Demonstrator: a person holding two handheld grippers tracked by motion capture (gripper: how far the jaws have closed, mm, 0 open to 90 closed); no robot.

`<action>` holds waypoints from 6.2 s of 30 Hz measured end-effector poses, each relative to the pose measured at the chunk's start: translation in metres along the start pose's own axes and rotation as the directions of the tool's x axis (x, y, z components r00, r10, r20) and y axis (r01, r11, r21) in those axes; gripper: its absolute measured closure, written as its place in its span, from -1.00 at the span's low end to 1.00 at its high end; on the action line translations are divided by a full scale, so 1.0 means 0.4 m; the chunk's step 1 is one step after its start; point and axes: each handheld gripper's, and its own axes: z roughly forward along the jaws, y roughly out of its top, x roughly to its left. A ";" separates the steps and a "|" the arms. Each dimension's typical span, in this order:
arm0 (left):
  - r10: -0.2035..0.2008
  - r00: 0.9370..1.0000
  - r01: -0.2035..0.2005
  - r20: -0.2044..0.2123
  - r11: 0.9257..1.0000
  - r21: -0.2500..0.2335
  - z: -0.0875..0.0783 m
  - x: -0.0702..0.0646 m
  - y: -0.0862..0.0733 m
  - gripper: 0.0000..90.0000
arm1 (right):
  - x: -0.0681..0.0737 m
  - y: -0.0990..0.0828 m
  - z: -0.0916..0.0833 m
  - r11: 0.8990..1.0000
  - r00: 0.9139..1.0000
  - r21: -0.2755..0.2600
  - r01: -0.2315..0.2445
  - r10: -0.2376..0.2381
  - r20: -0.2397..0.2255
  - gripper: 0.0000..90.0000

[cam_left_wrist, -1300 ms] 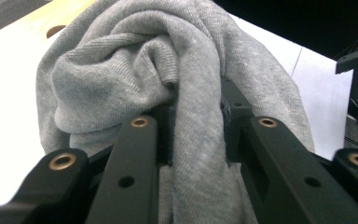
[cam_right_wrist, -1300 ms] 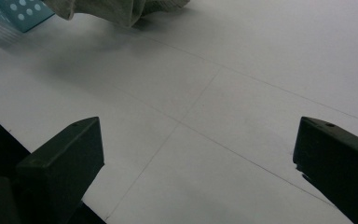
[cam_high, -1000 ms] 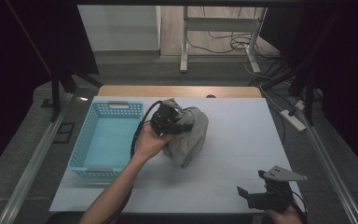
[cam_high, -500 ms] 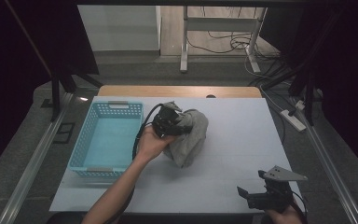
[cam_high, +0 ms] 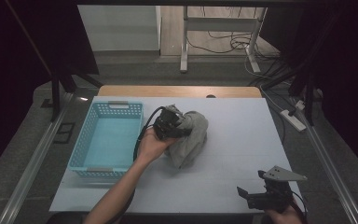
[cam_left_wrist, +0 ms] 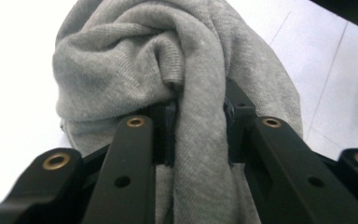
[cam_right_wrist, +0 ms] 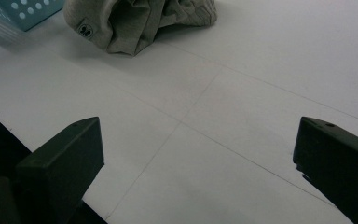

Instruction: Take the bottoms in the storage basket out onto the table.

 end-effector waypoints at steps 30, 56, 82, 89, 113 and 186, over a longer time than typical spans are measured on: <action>-0.007 0.998 0.013 -0.068 0.995 0.094 0.107 0.045 -0.074 0.39 | 0.002 0.001 0.003 1.000 1.000 0.007 0.009 -0.009 -0.007 -0.95; 0.033 0.995 -0.021 -0.092 0.992 0.127 0.120 0.029 -0.076 -0.11 | 0.007 0.002 0.006 0.999 0.999 0.022 0.032 -0.032 -0.008 -0.95; 0.036 0.999 -0.034 -0.023 0.995 0.092 0.097 0.002 -0.064 -0.74 | 0.007 0.002 0.007 0.999 0.999 0.023 0.031 -0.031 -0.013 -0.95; 0.063 0.998 -0.062 -0.017 0.995 0.078 0.089 -0.011 -0.062 -0.86 | 0.006 0.002 0.007 0.999 0.999 0.023 0.029 -0.029 -0.013 -0.95; 0.107 0.994 -0.107 0.021 0.993 0.049 0.066 -0.034 -0.070 -1.00 | 0.005 0.002 0.006 0.999 1.000 0.020 0.026 -0.026 -0.018 -0.95; 0.125 0.981 -0.115 0.150 0.991 -0.075 -0.055 -0.064 -0.120 -1.00 | 0.007 0.002 0.006 0.999 0.999 0.020 0.034 -0.034 -0.016 -0.95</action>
